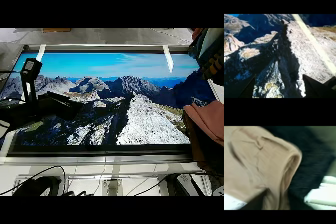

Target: Fold the clothes and pants, and hang the long-sleeved shirts on hangers.

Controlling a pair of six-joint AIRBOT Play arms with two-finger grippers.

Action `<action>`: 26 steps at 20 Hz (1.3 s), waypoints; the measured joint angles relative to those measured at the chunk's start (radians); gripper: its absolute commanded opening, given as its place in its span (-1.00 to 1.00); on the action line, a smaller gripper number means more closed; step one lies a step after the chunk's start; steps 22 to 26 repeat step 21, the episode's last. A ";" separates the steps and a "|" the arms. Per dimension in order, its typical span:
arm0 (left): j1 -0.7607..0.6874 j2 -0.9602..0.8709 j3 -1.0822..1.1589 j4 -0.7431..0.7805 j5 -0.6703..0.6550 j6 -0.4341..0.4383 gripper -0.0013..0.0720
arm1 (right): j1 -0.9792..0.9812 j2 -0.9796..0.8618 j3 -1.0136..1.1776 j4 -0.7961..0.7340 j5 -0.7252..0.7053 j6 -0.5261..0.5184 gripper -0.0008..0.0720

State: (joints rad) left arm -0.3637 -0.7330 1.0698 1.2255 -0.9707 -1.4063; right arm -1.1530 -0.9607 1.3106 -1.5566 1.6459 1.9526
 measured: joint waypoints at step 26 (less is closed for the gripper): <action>0.000 0.002 0.000 0.001 0.003 0.000 0.85 | 0.889 -0.005 -0.001 0.284 -0.220 -0.388 -0.93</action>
